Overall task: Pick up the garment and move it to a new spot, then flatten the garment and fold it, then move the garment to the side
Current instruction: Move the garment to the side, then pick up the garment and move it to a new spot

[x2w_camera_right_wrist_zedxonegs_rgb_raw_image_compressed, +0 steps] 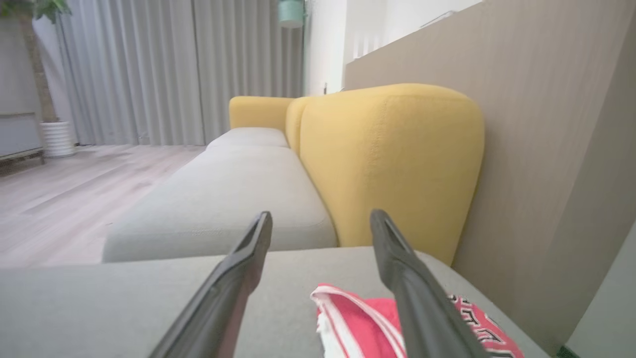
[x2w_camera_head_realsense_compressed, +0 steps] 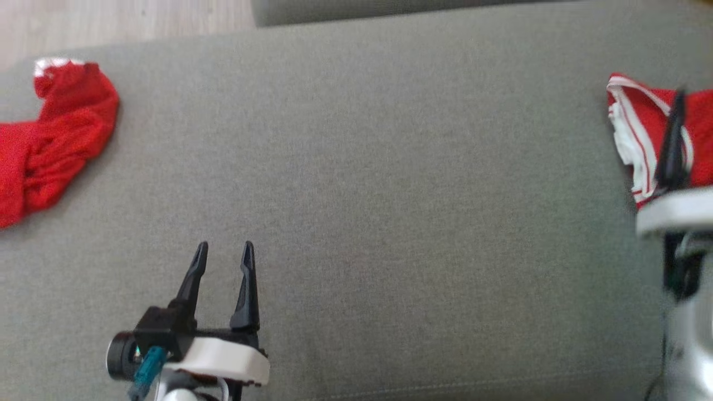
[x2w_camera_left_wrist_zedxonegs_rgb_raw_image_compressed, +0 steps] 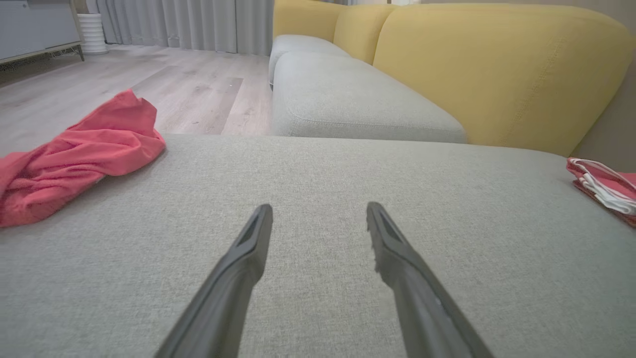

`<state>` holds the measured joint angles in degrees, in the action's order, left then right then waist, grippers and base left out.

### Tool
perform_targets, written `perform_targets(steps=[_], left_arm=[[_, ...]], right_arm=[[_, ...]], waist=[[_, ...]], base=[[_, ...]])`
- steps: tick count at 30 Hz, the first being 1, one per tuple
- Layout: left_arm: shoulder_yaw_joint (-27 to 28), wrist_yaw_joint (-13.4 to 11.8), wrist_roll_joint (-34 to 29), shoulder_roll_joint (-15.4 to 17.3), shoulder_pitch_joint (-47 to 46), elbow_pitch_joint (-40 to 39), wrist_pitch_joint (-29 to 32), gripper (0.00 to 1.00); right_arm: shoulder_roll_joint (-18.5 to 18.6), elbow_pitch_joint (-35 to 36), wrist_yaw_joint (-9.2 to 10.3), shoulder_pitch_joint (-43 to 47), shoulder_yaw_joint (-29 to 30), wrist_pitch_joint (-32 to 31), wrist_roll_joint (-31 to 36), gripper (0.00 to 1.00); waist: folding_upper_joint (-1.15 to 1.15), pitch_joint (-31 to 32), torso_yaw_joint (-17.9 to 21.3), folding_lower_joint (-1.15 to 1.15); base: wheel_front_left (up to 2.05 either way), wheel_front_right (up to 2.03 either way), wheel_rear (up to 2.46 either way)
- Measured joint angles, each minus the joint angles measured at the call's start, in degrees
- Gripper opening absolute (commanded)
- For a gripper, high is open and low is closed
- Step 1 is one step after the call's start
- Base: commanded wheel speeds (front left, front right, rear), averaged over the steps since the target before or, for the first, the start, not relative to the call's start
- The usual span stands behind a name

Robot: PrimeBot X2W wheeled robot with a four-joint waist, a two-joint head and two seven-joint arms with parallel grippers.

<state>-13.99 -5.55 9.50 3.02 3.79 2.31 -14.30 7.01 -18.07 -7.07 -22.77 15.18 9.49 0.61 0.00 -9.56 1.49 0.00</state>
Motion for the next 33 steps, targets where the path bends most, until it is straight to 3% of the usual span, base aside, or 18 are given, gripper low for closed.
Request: perform_targets(steps=[5, 8, 18, 33], left_arm=[[0.21, 0.02, 0.26, 0.01, 1.74, 1.21, 0.00, 1.00], [0.23, 0.08, 0.26, 0.01, 2.41, 2.23, 0.01, 1.00], [1.74, 0.01, 0.25, 0.03, 5.92, 4.38, 0.01, 1.00], [1.80, 0.09, 0.25, 0.03, 6.20, 5.30, 0.01, 1.00]], right_arm=[[-3.02, 10.62, 0.00, 14.33, -3.43, -1.37, -2.20, 1.00], [-4.38, 13.00, 0.00, 21.05, -5.77, -1.33, -2.58, 1.00], [-4.64, 6.97, 0.00, 31.00, -10.22, 2.71, -5.80, 1.00], [-4.64, 2.52, 0.00, 30.32, -13.36, 4.72, -6.82, 1.00]], waist=[[0.00, 3.53, -0.83, 0.00], [0.00, 5.26, -1.75, 0.00], [0.00, 9.56, -3.79, 0.00], [0.00, 10.06, -5.64, 0.00]], base=[[0.00, 0.00, 0.00], [0.00, 0.00, 0.00], [0.00, 0.00, 0.00], [0.00, 0.00, 0.00]])
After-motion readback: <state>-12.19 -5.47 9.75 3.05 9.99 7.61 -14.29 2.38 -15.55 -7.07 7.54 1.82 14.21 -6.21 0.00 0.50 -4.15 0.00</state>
